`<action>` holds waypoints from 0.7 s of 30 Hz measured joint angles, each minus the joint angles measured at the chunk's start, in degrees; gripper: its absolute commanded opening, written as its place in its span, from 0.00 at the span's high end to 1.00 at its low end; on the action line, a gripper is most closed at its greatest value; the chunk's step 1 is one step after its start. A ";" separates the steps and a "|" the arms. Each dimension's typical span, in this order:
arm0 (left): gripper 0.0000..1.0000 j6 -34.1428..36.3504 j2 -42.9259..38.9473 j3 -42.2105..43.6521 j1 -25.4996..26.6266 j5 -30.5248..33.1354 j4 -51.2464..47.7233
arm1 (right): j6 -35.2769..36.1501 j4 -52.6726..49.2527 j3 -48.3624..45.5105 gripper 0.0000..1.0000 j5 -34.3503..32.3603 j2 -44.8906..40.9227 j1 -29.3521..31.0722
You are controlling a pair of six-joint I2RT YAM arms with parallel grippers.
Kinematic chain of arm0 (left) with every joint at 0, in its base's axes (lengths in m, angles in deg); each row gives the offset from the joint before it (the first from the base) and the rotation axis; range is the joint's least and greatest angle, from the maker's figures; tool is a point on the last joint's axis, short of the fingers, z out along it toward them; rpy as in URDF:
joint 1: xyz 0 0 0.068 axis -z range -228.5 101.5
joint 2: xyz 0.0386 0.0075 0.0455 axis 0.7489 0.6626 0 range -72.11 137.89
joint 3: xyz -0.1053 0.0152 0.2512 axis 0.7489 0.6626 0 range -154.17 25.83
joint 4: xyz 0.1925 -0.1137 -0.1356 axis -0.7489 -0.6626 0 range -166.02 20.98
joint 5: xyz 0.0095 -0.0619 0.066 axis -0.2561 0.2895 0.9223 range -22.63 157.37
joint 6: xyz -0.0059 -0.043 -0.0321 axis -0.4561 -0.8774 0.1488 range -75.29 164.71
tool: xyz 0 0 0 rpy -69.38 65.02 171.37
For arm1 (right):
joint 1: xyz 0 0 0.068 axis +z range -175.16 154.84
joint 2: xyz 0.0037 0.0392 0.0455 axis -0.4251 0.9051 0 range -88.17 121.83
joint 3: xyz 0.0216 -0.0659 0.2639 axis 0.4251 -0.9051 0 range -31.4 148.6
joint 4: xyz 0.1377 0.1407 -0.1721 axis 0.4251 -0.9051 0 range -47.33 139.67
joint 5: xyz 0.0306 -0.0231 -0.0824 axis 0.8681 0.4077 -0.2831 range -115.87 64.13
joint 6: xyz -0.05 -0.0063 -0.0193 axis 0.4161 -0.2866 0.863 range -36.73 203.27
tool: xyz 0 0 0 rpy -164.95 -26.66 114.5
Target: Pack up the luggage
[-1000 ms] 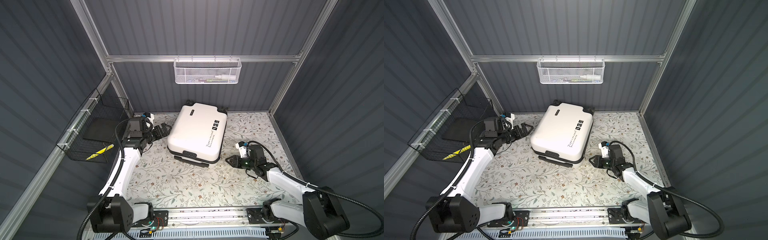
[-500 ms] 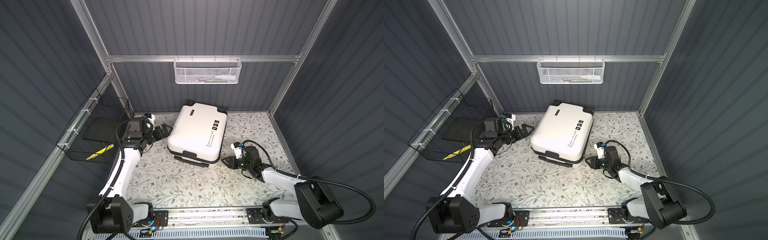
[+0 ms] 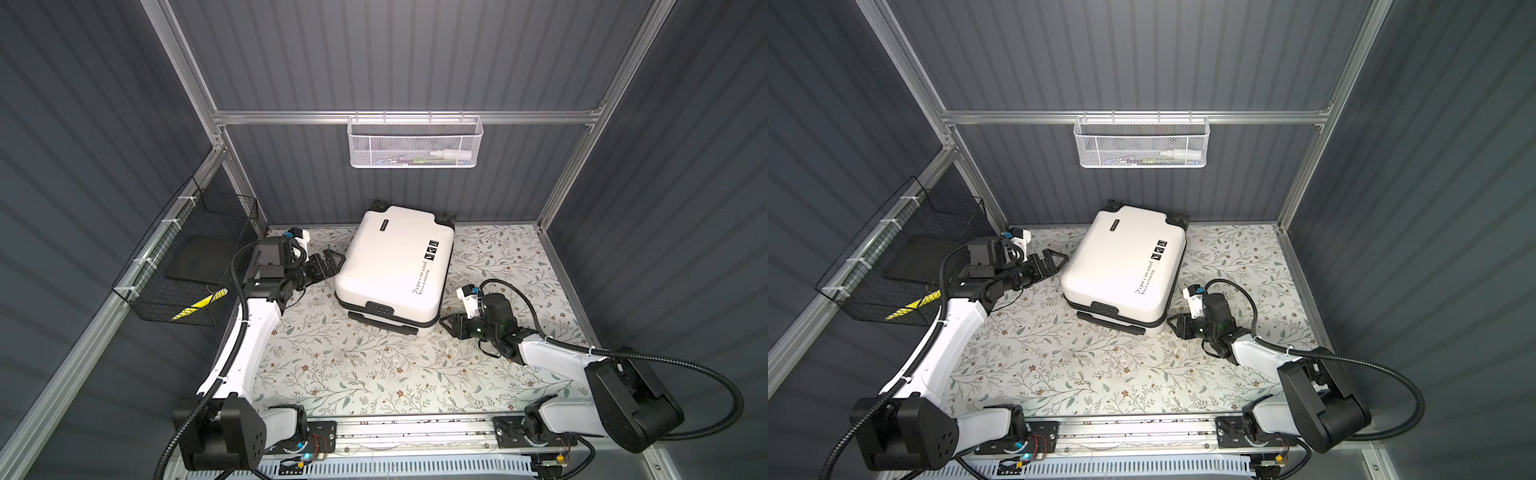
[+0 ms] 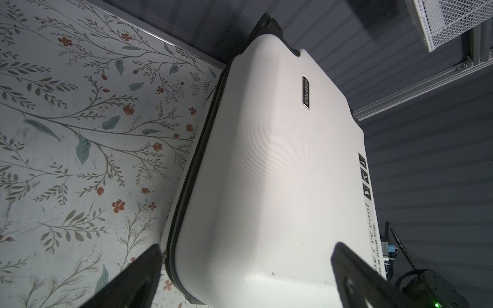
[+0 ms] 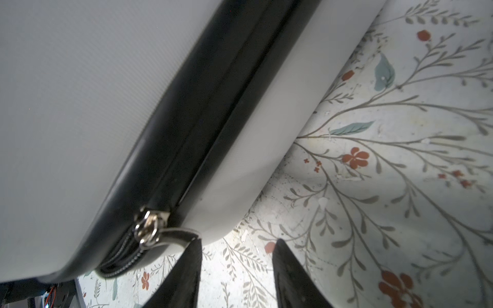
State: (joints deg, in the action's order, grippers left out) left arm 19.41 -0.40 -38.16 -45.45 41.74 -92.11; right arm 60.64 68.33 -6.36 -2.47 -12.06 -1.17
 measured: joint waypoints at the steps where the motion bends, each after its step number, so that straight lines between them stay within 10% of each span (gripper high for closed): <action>1: 0.00 0.00 -0.02 0.02 0.00 0.00 0.00 | -0.04 0.20 -0.28 0.54 -0.31 -0.26 0.02; 21: 0.00 -0.44 -0.22 0.92 0.00 -0.59 0.90 | -1.90 2.91 -3.02 0.55 -1.40 -3.28 1.70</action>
State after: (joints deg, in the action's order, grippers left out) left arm 18.97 -0.62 -37.24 -45.45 41.15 -91.21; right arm 58.74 71.23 -9.38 -3.87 -15.33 0.54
